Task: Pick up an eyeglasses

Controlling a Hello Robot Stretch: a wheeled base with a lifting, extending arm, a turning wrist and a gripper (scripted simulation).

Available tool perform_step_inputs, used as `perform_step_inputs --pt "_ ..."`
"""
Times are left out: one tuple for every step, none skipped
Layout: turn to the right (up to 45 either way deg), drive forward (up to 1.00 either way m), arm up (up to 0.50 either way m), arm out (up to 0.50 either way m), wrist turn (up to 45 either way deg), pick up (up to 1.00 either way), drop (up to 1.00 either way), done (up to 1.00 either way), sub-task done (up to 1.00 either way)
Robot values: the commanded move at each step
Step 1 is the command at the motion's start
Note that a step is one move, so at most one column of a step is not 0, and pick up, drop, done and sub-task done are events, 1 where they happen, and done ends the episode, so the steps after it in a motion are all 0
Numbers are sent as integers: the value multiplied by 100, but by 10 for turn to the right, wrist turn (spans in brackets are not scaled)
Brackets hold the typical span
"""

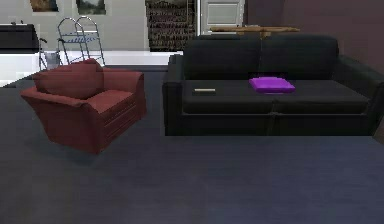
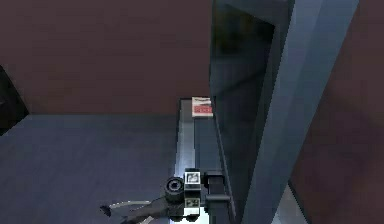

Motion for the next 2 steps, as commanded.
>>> perform_step_inputs --pt "0 0 0 0 450 0 0 0 0" --pt "0 0 0 0 360 0 0 0 0"
